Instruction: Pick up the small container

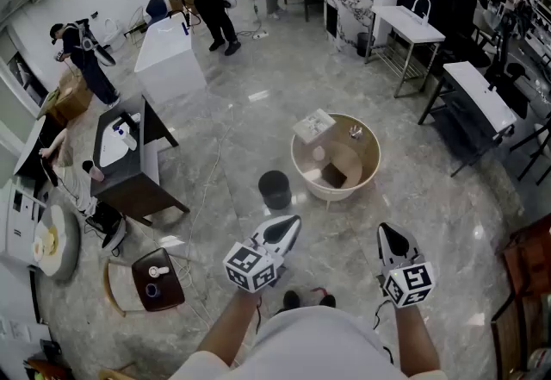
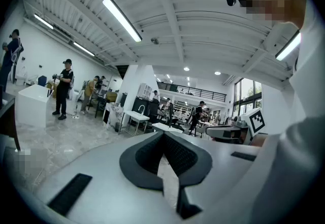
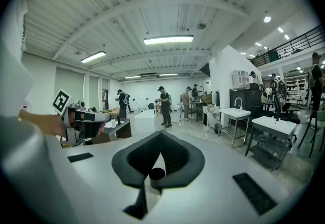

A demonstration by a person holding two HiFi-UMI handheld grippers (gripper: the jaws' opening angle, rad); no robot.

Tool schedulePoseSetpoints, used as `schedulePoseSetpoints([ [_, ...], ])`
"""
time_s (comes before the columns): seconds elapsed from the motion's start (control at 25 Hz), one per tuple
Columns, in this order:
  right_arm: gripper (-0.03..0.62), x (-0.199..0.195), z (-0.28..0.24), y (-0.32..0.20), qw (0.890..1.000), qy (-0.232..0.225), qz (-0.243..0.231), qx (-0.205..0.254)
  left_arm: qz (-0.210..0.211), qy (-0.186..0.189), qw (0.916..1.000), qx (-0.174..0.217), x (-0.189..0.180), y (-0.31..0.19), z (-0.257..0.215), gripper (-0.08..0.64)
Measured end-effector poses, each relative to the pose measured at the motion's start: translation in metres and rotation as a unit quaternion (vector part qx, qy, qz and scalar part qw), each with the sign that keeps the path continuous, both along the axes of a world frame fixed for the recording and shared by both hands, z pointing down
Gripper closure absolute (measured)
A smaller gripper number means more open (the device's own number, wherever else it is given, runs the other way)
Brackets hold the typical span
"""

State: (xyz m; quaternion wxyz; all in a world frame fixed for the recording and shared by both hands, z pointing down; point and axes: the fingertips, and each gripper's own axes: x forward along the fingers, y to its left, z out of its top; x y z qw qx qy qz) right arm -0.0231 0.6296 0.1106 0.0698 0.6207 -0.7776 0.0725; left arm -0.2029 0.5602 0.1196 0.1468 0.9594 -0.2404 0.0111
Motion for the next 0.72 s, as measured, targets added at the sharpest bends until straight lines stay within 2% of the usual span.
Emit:
schedulePoseSetpoints([
  [0.48,0.581,-0.010,-0.001,0.000,1.000,0.003,-0.014,0.007,0.005,0.000,1.0000,0.001,0.003,0.004,0.005,0.543],
  [0.72,0.580,-0.014,0.004,-0.001,1.000,-0.016,-0.006,0.002,0.008,-0.005,1.0000,-0.001,0.003,0.005,0.011,0.543],
])
